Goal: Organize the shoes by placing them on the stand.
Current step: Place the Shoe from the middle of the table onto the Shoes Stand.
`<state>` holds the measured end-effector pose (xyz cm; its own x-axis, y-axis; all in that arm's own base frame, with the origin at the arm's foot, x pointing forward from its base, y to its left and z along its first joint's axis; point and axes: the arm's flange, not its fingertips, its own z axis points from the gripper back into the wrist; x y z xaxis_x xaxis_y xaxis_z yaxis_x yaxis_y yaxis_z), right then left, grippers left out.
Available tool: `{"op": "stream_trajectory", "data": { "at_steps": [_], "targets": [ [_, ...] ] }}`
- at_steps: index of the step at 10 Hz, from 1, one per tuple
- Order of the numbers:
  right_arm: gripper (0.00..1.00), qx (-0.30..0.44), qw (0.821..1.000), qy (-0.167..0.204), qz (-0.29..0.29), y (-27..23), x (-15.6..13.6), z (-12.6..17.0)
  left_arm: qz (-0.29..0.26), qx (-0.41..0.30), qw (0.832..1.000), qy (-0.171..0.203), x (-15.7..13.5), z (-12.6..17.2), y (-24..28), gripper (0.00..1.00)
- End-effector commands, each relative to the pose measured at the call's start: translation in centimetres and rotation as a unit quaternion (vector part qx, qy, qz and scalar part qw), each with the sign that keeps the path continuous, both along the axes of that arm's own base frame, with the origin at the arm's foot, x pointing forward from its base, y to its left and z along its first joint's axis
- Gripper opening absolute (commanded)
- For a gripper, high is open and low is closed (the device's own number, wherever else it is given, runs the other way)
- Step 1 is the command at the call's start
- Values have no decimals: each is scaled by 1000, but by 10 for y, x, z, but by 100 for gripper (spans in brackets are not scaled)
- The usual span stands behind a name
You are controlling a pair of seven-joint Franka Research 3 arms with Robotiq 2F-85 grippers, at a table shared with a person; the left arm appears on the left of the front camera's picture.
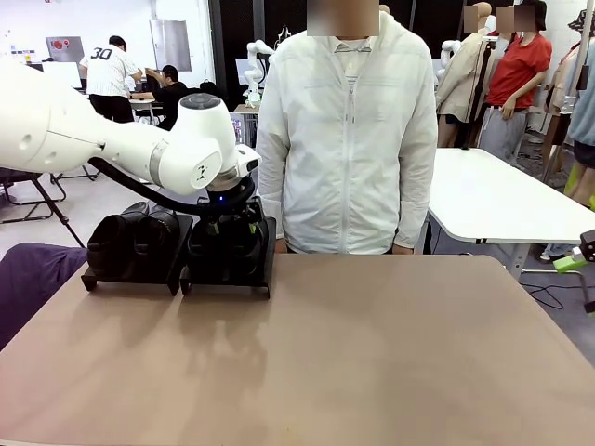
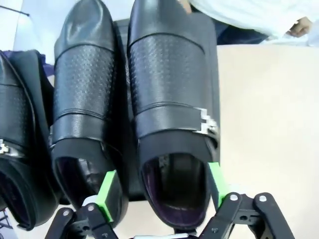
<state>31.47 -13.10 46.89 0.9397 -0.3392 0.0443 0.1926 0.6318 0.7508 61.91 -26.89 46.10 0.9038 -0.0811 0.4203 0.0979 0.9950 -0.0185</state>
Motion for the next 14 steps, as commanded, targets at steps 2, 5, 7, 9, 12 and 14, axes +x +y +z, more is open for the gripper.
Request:
{"op": "stream_trajectory", "data": {
  "at_steps": [2,5,7,9,12,14],
  "targets": [
    [100,-3,1000,-6,10,-3,-1,0,-51,30,998,-17,-35,63,-9,100],
    [100,-3,1000,-6,10,-3,-1,0,-96,-9,983,155,-102,119,35,100],
    [100,-3,1000,-6,10,-3,-1,0,-98,-65,948,294,-156,110,100,100],
    [100,-3,1000,-6,10,-3,-1,0,-64,-181,933,304,-212,89,177,100],
    [100,-3,1000,-6,10,-3,-1,0,163,-439,877,111,-296,60,332,100],
    [100,-3,1000,-6,10,-3,-1,0,221,-535,815,-28,-305,36,390,100]
  ]
}}
